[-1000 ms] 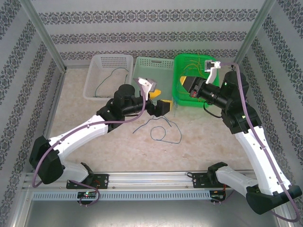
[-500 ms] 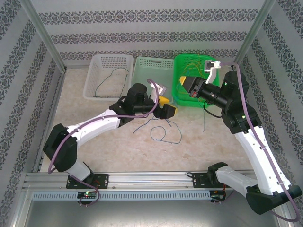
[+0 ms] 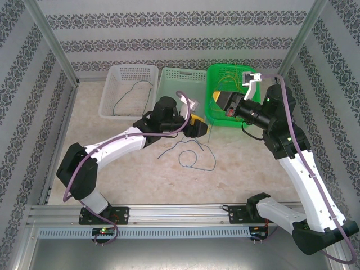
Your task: Untangle the cables
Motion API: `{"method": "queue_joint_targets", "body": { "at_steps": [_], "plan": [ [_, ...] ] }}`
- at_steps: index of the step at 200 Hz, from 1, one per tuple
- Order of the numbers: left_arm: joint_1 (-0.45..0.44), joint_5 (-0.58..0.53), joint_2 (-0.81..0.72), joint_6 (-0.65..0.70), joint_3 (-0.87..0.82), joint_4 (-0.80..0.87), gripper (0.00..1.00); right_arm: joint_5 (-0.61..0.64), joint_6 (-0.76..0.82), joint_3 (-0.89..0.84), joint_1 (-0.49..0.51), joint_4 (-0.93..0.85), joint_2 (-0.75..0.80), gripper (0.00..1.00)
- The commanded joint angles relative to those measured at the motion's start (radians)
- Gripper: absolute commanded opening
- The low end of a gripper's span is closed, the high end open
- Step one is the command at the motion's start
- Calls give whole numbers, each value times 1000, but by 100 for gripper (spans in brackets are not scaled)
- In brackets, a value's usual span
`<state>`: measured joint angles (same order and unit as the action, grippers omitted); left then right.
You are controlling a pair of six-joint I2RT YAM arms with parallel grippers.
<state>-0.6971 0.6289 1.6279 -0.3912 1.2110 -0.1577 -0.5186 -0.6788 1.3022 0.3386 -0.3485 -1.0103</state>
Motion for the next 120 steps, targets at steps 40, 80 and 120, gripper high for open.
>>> {"method": "queue_joint_targets", "body": {
  "at_steps": [40, 80, 120],
  "plan": [
    [25, 38, -19, -4, -14, -40, 54, -41, 8, 14, 10, 15, 15, 0],
    [25, 71, 1, -26, -5, -64, 48, -41, 8, 11, 11, 21, 12, 0],
    [25, 81, 12, -48, -6, -87, 54, -43, 7, 3, 11, 22, 4, 0]
  ]
}}
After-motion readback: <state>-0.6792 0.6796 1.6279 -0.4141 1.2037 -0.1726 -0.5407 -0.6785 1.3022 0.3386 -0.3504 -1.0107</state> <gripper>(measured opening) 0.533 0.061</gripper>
